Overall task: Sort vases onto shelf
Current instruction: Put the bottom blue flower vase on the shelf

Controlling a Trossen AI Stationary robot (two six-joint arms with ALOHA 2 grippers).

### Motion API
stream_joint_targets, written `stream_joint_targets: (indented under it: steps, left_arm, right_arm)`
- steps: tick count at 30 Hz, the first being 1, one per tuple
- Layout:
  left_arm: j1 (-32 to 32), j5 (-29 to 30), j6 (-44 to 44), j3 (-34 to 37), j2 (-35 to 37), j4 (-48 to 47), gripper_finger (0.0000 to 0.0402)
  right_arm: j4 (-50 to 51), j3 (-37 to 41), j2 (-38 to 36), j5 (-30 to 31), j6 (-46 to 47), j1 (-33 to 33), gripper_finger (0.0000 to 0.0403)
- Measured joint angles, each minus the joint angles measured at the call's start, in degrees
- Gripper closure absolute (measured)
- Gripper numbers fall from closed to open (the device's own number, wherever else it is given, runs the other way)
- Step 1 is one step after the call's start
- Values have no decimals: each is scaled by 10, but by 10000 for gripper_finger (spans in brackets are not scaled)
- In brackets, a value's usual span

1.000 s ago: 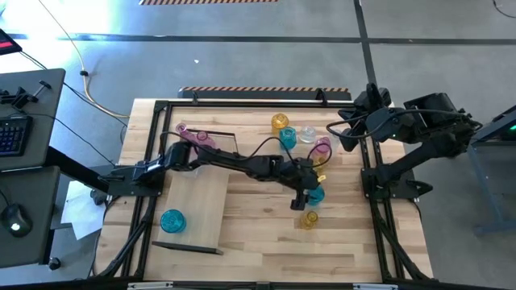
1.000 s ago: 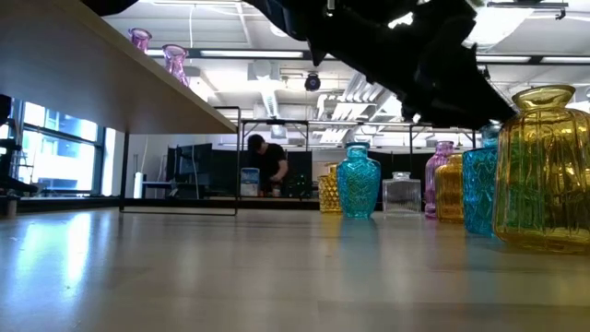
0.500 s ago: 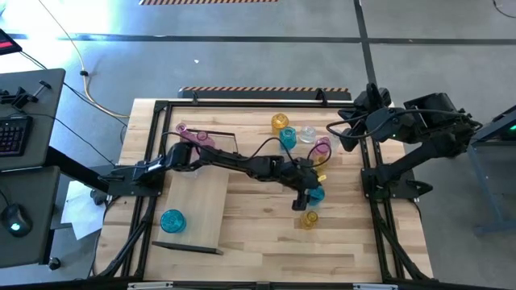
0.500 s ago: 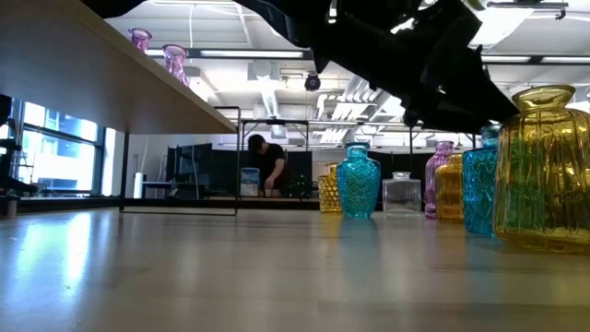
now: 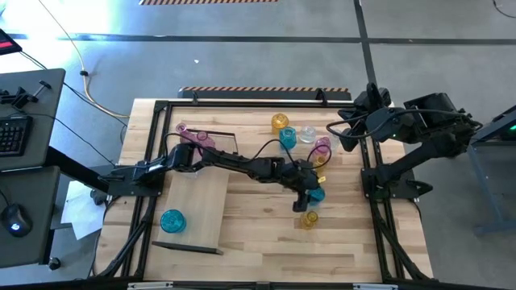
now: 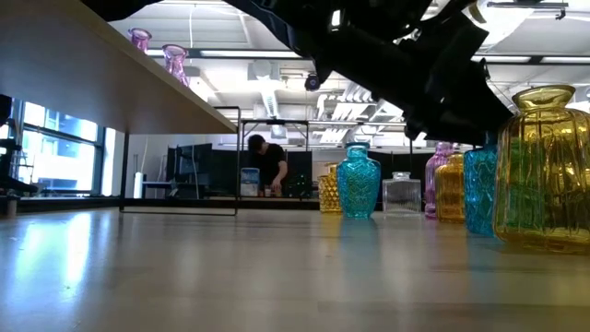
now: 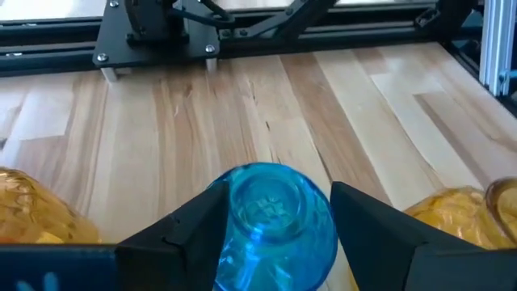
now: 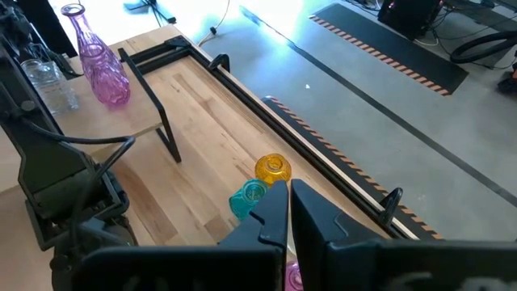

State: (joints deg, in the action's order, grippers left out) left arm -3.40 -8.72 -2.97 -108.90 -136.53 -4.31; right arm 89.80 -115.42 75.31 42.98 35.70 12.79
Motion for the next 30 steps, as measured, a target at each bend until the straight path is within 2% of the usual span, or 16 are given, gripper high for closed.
stream_joint_targets:
  steps: [13,30]
  left_arm:
    - [0,-2,20,0,0,-2,281]
    - [1,3,50,1,5,-13,277]
  right_arm:
    - [0,0,0,-1,-1,0,403]
    - [2,0,0,-10,-2,0,403]
